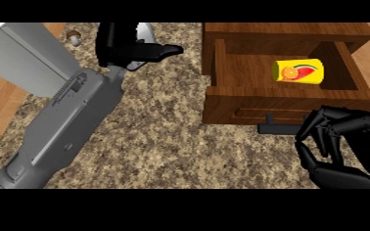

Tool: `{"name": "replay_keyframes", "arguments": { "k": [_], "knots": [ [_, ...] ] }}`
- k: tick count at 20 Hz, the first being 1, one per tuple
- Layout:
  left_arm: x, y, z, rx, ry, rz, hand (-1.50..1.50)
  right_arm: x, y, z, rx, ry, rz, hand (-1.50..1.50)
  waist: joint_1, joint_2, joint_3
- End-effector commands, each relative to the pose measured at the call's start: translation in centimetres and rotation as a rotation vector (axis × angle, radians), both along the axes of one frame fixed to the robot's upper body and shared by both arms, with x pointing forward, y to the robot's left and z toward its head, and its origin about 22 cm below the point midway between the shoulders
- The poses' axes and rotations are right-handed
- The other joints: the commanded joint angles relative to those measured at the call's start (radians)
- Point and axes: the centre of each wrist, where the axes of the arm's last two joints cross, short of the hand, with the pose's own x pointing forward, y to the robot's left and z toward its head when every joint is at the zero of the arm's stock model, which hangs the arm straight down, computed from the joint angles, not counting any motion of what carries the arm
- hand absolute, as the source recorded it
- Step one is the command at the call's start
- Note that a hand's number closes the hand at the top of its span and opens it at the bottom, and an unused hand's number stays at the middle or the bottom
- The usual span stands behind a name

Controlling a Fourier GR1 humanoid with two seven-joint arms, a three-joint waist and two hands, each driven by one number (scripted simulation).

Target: Pick up the cup, place it into the drawer and close the drawer

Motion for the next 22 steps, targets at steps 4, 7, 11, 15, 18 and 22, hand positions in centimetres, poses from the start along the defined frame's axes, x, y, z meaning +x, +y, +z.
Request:
{"name": "replay_keyframes", "arguments": {
  "k": [4, 7, 11, 15, 18, 22],
  "knots": [
    [-5.7, 6.7, -4.6, -0.036, 0.009, 0.034, -1.5, 0.8, 0.7, -0.9, -0.109, 0.021, -0.06, 1.5, -0.009, 0.005, 0.0],
    [-5.6, 9.7, -4.2, -0.043, 0.031, 0.027, -1.5, 1.2, 2.1, -1.8, -0.27, -0.027, -0.003, 1.5, -0.011, 0.008, 0.0],
    [-7.2, 10.9, -3.1, -0.031, 0.032, 0.004, -1.5, 2.0, 2.3, -3.5, -0.529, -0.09, 0.016, 1.5, 0.01, 0.005, 0.001],
    [-9.6, 13.3, -5.4, -0.021, 0.032, 0.013, -1.5, 3.8, 3.4, -6.4, -0.612, -0.088, 0.002, 1.5, -0.004, 0.009, 0.0],
    [-9.2, 13.9, -5.9, -0.035, 0.022, 0.034, -1.5, 5.9, 4.8, -9.7, -0.652, -0.102, 0.014, 1.5, -0.012, 0.012, 0.001],
    [-11.1, 16.3, -6.1, -0.039, 0.03, 0.045, -1.5, 6.7, 5.3, -11.2, -0.694, -0.057, 0.001, -1.5, -0.019, 0.009, 0.0]
  ]
}}
